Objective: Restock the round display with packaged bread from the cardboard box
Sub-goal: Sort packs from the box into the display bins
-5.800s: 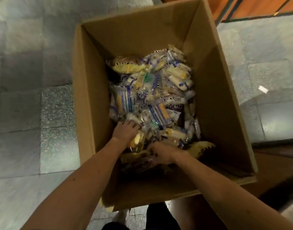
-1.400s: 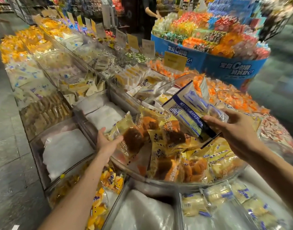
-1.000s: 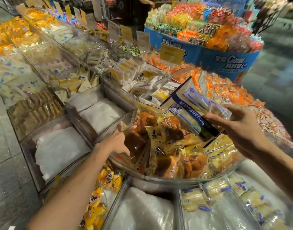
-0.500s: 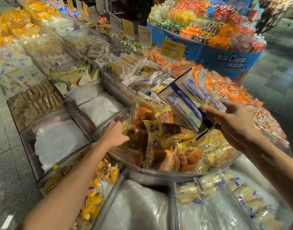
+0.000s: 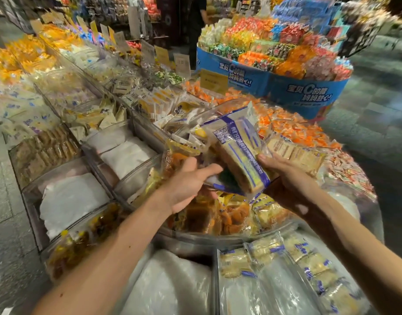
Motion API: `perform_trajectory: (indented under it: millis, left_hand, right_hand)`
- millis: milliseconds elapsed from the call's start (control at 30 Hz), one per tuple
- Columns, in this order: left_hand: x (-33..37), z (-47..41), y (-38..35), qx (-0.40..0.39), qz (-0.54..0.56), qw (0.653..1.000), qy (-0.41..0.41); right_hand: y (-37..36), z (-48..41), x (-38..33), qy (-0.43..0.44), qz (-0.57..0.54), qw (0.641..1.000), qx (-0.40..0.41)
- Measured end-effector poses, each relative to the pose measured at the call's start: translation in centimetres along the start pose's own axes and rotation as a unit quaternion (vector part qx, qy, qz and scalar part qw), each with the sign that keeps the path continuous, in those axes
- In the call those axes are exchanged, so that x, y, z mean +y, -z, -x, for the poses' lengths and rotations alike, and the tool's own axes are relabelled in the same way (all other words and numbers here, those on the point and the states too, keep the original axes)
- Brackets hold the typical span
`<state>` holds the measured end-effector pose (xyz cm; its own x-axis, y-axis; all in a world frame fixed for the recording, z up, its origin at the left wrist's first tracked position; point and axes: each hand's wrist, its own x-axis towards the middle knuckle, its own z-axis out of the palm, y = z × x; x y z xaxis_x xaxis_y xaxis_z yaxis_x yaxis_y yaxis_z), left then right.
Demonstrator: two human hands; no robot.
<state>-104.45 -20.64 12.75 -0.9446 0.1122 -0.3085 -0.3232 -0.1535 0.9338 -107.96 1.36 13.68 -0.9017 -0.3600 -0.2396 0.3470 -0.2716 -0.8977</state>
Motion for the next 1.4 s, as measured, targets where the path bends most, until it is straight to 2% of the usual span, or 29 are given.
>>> perform_trajectory:
  millis: [167,300,467,667,767,833,933,1067,1133,1200,1400]
  left_hand:
    - [-0.6,0.2,-1.9,0.037,-0.063,0.996,-0.043]
    - [-1.0,-0.3,-4.1,0.092,-0.151,0.975,-0.131]
    - [-1.8,-1.2,-10.0,0.075,-0.082,0.974,-0.199]
    - [-6.6,-3.4,-19.0,0.056,-0.194,0.942,-0.269]
    - [-8.6,-3.6,-22.8,0.055,-0.138,0.963,-0.224]
    - [-9.7,-3.4,-24.9,0.084,-0.087,0.972,-0.201]
    - [-11.2,-3.4,-27.4,0.149,-0.115,0.964,-0.189]
    - [-12.6,-3.8,-27.7,0.167,-0.104,0.979,-0.059]
    - [-13.1,-4.2,-27.2,0.153,-0.100,0.983,0.003]
    - [-13.9,-4.6,-27.0,0.144,-0.094,0.985,0.015]
    - [-16.6,-4.9,-25.8,0.218,-0.118,0.969,-0.014]
  right_hand:
    - [5.5,1.3,-0.8,0.023,-0.024,0.999,0.043]
    - [10.1,2.7,-1.7,0.013,-0.029,0.996,0.079]
    - [15.3,4.0,-2.4,0.004,0.021,0.997,0.074]
    - [23.7,4.5,-2.9,-0.051,-0.088,0.995,0.005]
    - [27.4,4.8,-2.7,-0.069,-0.073,0.995,-0.017]
    - [29.2,5.1,-2.4,-0.090,-0.079,0.992,-0.026]
    - [30.9,5.3,-2.1,-0.112,-0.088,0.989,-0.044]
    - [32.1,5.3,-1.3,-0.125,-0.062,0.989,-0.050]
    - [32.5,5.3,-0.7,-0.130,-0.048,0.990,-0.036]
    - [33.0,5.4,-0.4,-0.127,-0.021,0.991,-0.030]
    - [36.9,5.8,-2.7,-0.099,0.023,0.994,0.036]
